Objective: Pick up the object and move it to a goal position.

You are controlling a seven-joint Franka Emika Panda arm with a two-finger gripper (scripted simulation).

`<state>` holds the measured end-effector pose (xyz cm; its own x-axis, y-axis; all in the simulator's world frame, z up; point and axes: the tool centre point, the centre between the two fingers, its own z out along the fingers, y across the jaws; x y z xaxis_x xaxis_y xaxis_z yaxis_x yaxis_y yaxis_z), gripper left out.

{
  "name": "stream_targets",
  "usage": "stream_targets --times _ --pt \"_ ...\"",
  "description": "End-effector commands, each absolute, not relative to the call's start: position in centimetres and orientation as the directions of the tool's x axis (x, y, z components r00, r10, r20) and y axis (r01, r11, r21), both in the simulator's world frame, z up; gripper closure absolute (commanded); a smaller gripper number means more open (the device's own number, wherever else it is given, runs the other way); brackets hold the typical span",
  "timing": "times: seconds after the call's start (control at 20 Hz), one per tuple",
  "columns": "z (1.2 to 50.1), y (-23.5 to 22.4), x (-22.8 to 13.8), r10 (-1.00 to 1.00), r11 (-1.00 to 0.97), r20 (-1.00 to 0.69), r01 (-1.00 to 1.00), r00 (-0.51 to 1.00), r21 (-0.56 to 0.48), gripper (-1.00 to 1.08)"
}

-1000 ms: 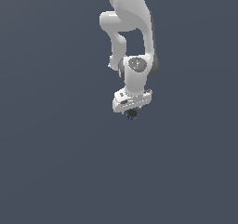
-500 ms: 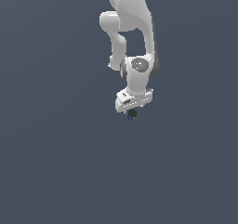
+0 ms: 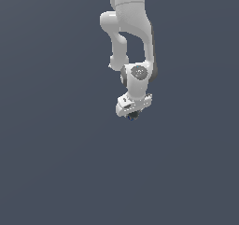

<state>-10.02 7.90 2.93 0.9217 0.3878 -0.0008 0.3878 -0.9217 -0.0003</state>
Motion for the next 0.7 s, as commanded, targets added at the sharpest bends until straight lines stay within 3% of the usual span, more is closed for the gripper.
stream_targets --times 0.0,0.25,0.3,0.65 --pt "2.02 7.91 -10.03 0.389 -0.921 0.0 0.389 0.921 0.0 -0.92" --pt "1.36 7.93 -10.0 0.389 -0.921 0.0 0.389 0.921 0.0 -0.92" --pt "1.36 7.93 -10.0 0.389 -0.921 0.0 0.389 0.921 0.0 1.08" --pt "1.36 7.93 -10.0 0.389 -0.921 0.0 0.389 0.921 0.0 1.08"
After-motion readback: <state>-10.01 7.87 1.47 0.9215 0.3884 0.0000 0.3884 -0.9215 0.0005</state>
